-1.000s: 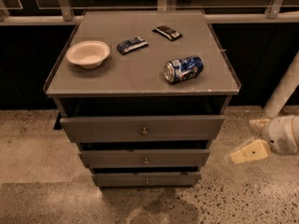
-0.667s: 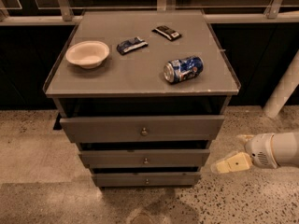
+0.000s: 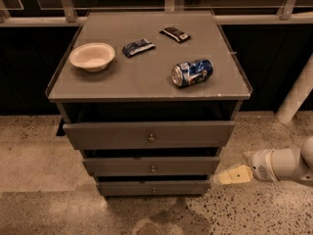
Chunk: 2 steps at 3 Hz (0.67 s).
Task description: Open middle drawer
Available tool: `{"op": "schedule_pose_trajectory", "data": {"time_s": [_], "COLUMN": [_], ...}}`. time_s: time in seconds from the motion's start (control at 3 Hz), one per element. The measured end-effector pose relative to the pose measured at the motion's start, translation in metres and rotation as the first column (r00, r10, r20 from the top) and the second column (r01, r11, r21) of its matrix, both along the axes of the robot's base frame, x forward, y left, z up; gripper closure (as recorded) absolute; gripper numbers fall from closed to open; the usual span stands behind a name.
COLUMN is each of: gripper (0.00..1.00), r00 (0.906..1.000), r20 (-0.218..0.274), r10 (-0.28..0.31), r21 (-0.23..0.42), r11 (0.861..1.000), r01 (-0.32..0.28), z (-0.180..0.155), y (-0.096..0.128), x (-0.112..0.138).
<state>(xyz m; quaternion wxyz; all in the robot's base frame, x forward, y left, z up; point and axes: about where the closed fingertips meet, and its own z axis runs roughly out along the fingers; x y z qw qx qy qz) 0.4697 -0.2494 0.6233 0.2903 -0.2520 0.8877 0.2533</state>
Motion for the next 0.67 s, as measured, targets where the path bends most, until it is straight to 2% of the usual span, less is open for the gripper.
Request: {"op": "schedule_pose_trajectory", "data": {"time_s": [0.33, 0.67], "gripper": [0.00, 0.00], "r00": [0.9984, 0.9929], "r20": [0.043, 0.089], "r10": [-0.036, -0.079], "r21": [0.012, 0.058], "r11": [0.999, 0.996], "r01": [0.035, 0.074], "z": [-0.005, -0.045], "y": [0.003, 0.027], "x": [-0.013, -0.030]}}
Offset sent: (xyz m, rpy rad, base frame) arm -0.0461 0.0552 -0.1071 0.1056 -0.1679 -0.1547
